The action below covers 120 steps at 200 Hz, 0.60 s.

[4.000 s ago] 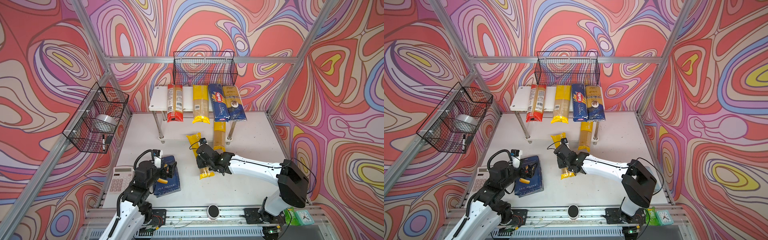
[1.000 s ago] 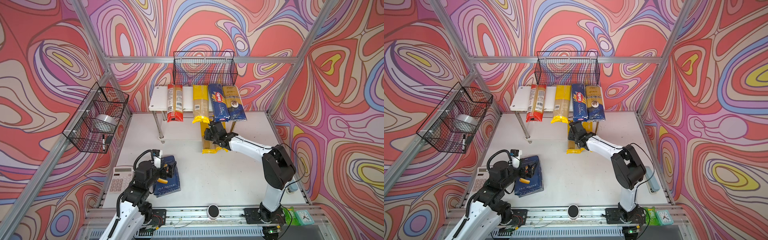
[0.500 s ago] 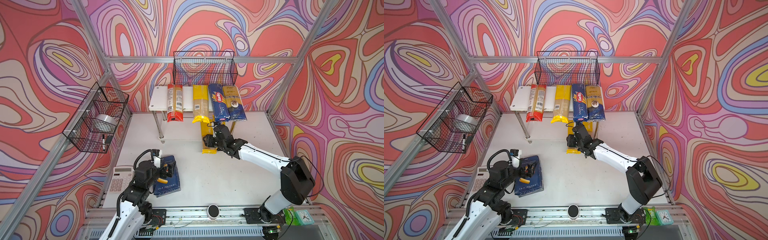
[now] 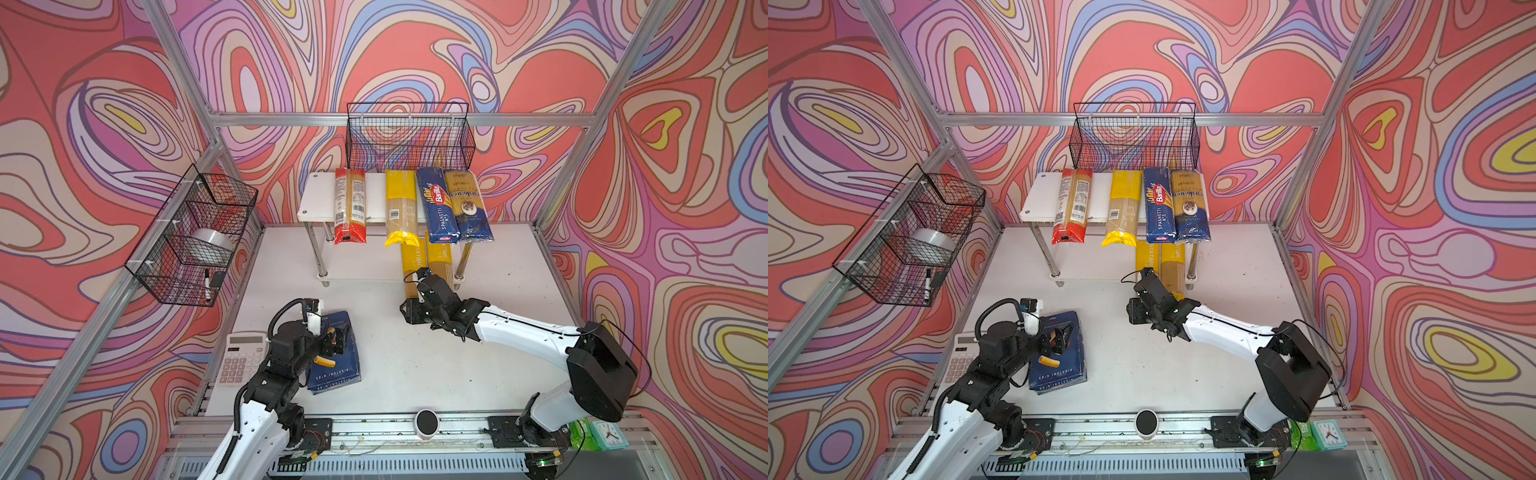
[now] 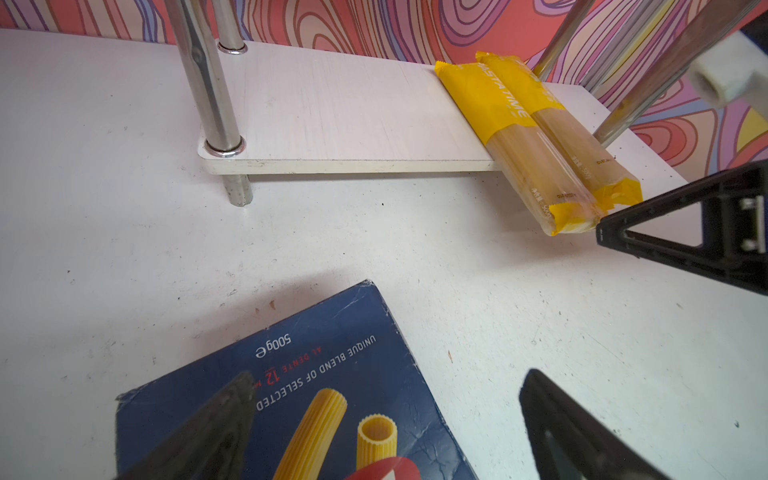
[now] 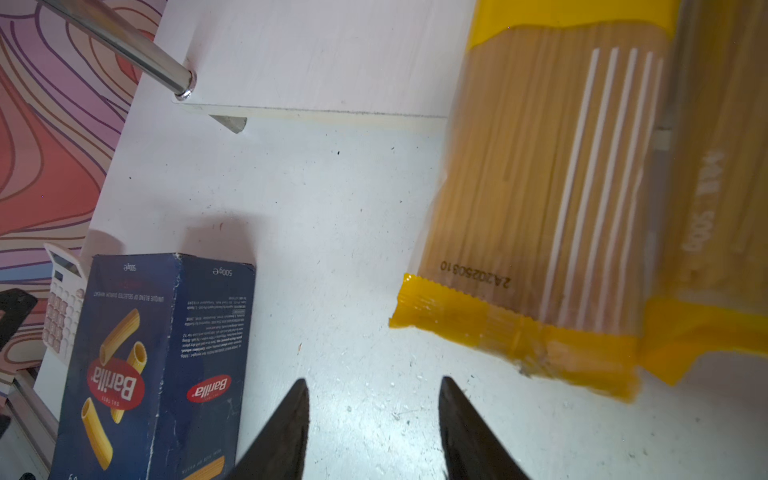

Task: Place and organize the pasta boxes and bags onto the shelf
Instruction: 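Open the right gripper and draw it back from the yellow bags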

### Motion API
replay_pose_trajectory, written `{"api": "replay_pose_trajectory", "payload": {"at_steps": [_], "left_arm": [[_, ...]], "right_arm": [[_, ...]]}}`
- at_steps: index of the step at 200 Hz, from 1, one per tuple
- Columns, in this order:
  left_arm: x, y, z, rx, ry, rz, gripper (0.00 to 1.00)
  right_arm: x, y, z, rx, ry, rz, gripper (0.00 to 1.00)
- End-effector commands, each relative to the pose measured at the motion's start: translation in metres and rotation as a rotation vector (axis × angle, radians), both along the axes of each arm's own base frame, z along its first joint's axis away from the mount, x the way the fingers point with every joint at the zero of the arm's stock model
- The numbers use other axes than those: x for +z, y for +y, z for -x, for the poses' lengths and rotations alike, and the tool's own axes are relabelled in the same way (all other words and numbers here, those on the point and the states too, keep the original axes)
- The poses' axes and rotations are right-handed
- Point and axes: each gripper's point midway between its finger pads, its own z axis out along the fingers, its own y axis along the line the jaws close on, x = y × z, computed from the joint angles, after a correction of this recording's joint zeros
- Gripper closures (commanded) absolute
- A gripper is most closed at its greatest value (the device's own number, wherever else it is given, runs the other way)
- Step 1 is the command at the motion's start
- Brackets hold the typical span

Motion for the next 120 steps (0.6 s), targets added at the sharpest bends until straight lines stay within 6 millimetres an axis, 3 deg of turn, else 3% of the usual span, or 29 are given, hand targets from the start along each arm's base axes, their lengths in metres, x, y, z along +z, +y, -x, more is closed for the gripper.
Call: {"api": "replay_pose_trajectory", "payload": {"at_steps": [1,38,63,120], "left_arm": [[0.002,0.002,-0.001,0.007,-0.017,-0.015,0.00],[0.002,0.004,-0.001,0.022,-0.014,-0.019,0.00],[0.001,0.008,-0.002,0.041,-0.010,-0.026,0.00],[-0.001,0.014,-0.002,0.069,0.000,-0.044,0.00]], "right_arm": [[-0.005,-0.001,0.002,-0.006,0.002,-0.001,0.48],[-0.025,0.006,-0.002,-0.005,0.034,0.009,0.48],[-0.030,0.016,-0.005,0.011,0.034,-0.016,0.48],[-0.029,0.010,-0.020,-0.014,0.001,-0.001,0.48]]}}
